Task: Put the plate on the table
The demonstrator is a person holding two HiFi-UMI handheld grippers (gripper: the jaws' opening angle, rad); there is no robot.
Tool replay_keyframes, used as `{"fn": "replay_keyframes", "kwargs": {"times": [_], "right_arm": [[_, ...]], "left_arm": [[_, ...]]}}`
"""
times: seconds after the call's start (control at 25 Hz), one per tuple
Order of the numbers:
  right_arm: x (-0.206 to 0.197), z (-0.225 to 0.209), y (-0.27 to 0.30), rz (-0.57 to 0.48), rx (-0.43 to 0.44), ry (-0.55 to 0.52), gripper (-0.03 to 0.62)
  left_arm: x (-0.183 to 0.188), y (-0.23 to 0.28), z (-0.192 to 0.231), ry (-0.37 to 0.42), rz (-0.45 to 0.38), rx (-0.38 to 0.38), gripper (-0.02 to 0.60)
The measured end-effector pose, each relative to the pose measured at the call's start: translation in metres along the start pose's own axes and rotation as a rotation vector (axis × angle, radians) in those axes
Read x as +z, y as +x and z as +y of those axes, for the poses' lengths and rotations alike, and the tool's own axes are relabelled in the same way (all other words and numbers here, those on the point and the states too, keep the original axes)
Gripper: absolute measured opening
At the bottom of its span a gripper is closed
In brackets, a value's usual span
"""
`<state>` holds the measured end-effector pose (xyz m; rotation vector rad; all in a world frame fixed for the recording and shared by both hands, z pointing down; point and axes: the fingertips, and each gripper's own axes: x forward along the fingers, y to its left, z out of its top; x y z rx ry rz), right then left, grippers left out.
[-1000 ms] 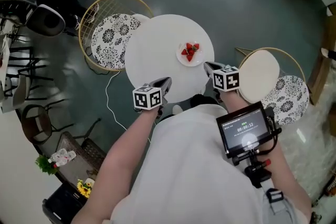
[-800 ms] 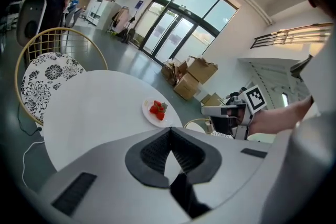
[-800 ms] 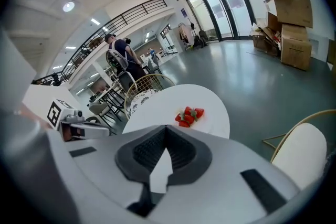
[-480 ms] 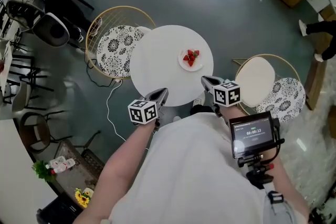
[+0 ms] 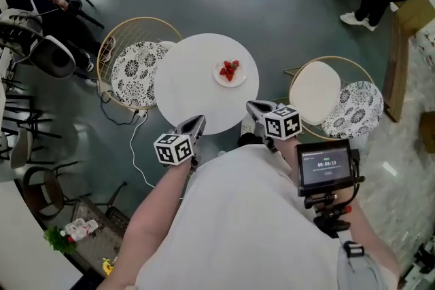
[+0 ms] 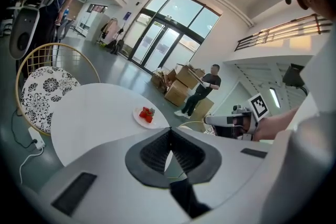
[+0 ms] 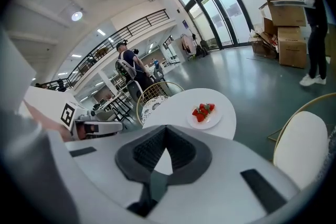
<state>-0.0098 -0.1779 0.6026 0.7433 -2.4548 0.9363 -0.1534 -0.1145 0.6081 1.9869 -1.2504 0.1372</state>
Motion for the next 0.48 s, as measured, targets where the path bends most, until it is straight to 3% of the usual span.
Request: {"fn": "replay_keyframes", "kwargs": {"times": [0.48], "right_arm": [[0.003, 0.001, 0.001, -0.034, 0.032, -0.002, 0.003]], "left_arm": [[-0.002, 0.012, -0.001, 0.028, 0.020, -0.010, 0.005]]}}
